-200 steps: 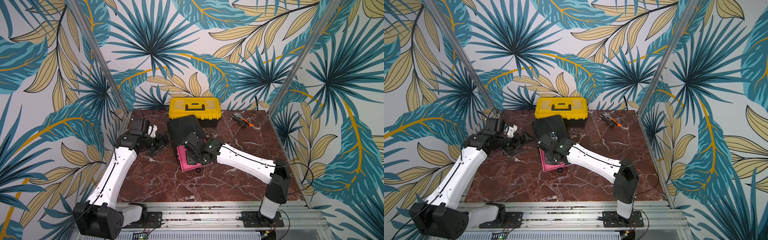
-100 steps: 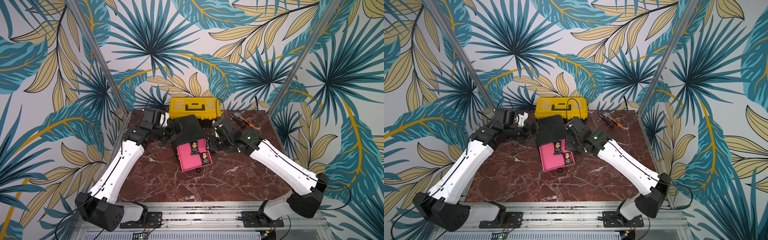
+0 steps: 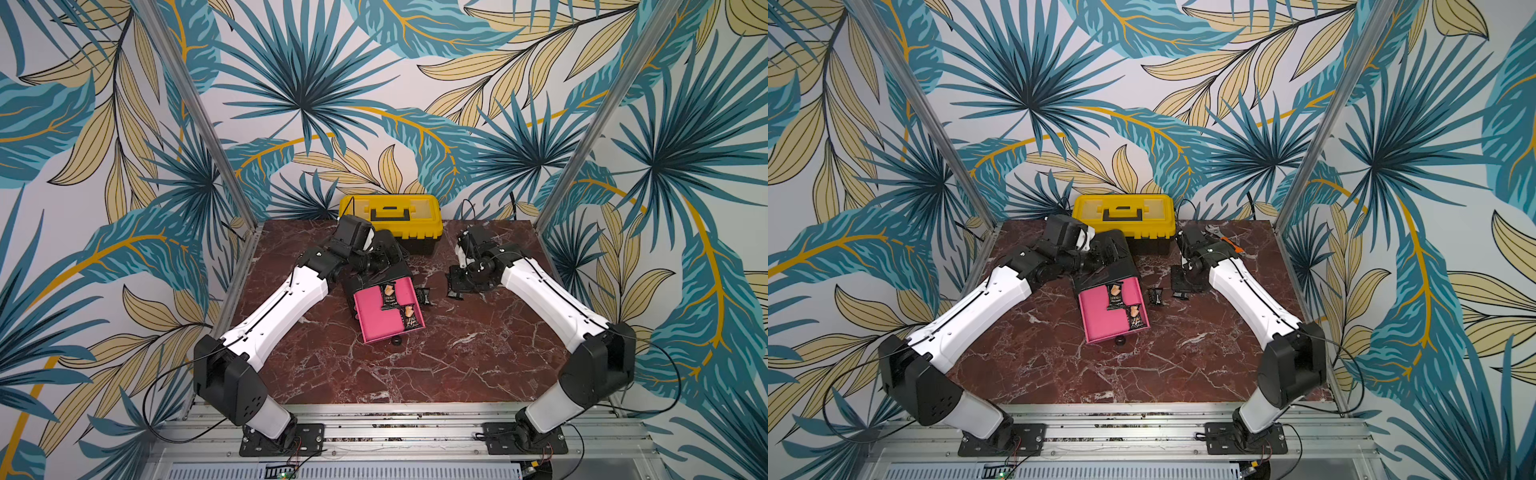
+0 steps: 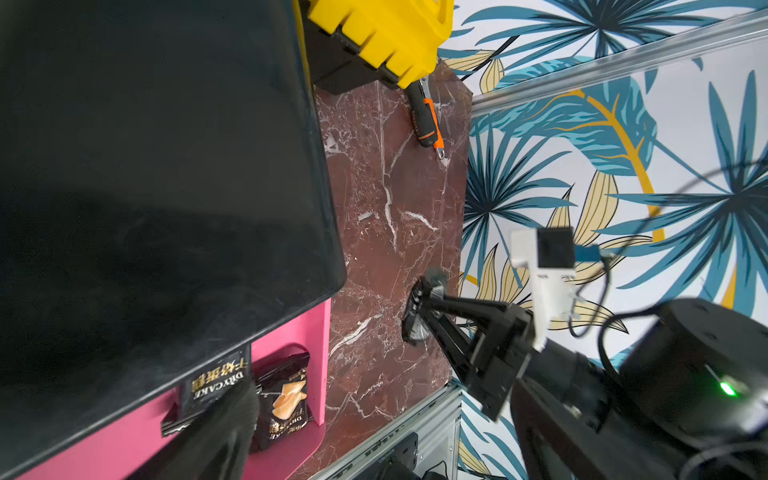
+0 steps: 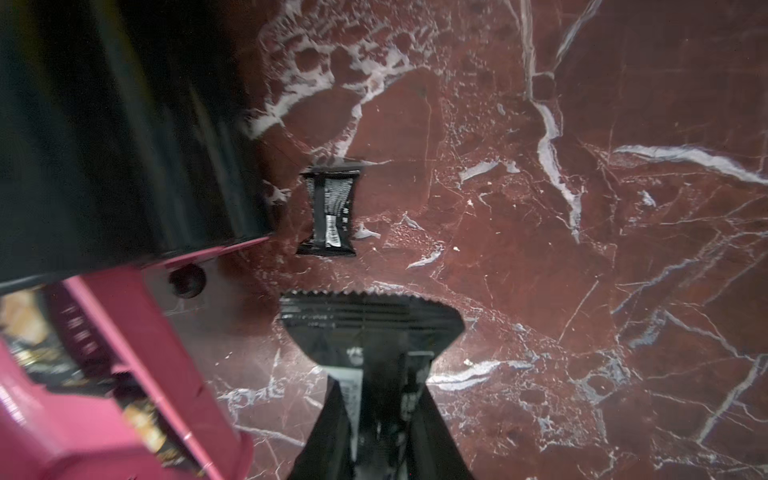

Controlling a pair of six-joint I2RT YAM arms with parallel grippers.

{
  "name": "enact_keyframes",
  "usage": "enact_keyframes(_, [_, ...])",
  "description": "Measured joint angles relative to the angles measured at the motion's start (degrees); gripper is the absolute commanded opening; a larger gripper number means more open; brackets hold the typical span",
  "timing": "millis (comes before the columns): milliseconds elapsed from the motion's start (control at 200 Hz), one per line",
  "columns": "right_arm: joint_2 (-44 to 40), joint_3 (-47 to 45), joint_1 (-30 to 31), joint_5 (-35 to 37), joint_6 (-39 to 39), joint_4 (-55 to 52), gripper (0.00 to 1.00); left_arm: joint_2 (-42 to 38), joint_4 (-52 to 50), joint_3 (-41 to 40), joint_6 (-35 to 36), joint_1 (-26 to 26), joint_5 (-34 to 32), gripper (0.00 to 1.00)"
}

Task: Take the cookies out of the drawer
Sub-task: Place the cookie at the center of the board.

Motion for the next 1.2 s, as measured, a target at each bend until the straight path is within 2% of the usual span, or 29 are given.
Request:
enact_keyframes(366, [13.88,3.10,-2.71,-4.20,-4.07,2.47,0.11,-3.23,-9.09,0.00,1.53,0.39,-11.80,1.00])
enact_keyframes(711, [21.75,6.43,-2.71,-7.28,-4.04,4.61,0.12,-9.44,-10.32,-0.07,2.01,3.82,-15.78,1.00])
enact_keyframes(987, [22.84,6.43,-2.71,-7.58,-2.95,6.05,0.21,-9.46,-11.78,-0.59,2.93,5.03,-15.82,1.00])
enact_keyframes(1197, [24.35,6.43,-2.71,-8.35,-0.98,7.17,0.42,-9.46,-12.31,-0.81,3.69,5.86,-15.30,1.00])
